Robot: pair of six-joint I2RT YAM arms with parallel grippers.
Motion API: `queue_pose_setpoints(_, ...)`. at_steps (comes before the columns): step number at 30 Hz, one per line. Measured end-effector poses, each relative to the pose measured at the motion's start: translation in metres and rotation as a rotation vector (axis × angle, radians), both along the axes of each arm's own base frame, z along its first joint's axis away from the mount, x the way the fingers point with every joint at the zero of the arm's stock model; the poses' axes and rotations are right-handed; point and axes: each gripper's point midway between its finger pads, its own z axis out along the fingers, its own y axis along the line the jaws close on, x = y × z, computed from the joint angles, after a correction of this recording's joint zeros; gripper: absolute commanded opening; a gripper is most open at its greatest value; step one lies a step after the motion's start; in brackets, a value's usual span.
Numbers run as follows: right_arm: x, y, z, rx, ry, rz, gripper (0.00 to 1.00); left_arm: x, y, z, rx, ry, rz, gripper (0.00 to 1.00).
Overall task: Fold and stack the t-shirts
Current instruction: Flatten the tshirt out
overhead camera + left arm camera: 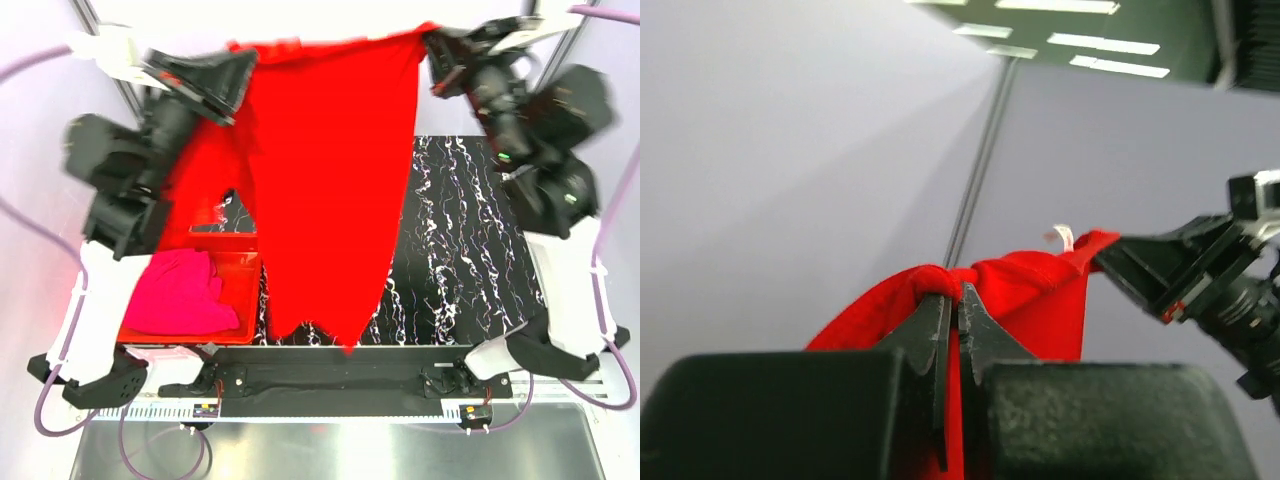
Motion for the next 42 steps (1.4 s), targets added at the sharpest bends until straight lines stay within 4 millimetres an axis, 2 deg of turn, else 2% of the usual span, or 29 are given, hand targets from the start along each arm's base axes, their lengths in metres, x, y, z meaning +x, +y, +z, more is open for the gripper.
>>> queue_pose_setpoints(2,0.025,0.000,-0.025,-0.049,0.066,-0.077,0.00,0.023,-0.006,-0.031,0.033,0.080,0.029,0.00)
queue_pose_setpoints(4,0.038,-0.004,-0.049,-0.091,0.105,-0.142,0.00,0.035,-0.004,-0.057,0.058,0.139,0.074,0.00)
queue_pose_setpoints(6,0.042,-0.013,-0.071,-0.135,0.141,-0.198,0.00,0.036,0.002,-0.064,0.069,0.151,0.111,0.00)
queue_pose_setpoints(7,0.043,-0.016,-0.074,-0.144,0.143,-0.216,0.00,0.033,0.005,-0.063,0.070,0.145,0.125,0.00)
queue_pose_setpoints(12,0.048,-0.013,-0.054,-0.125,0.077,-0.230,0.00,0.022,0.018,-0.045,0.078,0.076,0.177,0.00)
queue_pose_setpoints(16,0.073,0.001,-0.039,-0.120,0.042,-0.248,0.00,0.027,0.028,-0.040,0.105,0.053,0.256,0.00)
queue_pose_setpoints(19,0.088,0.004,-0.045,-0.145,0.059,-0.290,0.00,0.032,0.034,-0.041,0.127,0.049,0.305,0.00)
queue_pose_setpoints(21,0.089,0.002,-0.053,-0.161,0.071,-0.307,0.00,0.033,0.036,-0.042,0.137,0.046,0.321,0.00)
queue_pose_setpoints(25,0.062,-0.013,-0.071,-0.192,0.095,-0.295,0.00,0.031,0.036,-0.055,0.155,0.057,0.321,0.00)
queue_pose_setpoints(29,0.007,-0.028,-0.052,-0.151,0.042,-0.189,0.00,0.018,0.035,-0.063,0.149,0.047,0.288,0.00)
queue_pose_setpoints(33,-0.039,-0.039,-0.041,-0.114,0.006,-0.091,0.00,-0.002,0.032,-0.050,0.113,-0.006,0.225,0.00)
queue_pose_setpoints(37,-0.055,-0.035,-0.056,-0.120,0.041,-0.016,0.00,-0.006,0.031,-0.046,0.103,-0.012,0.208,0.00)
queue_pose_setpoints(42,-0.056,-0.027,-0.075,-0.132,0.113,0.031,0.00,-0.002,0.035,-0.047,0.088,-0.005,0.230,0.00)
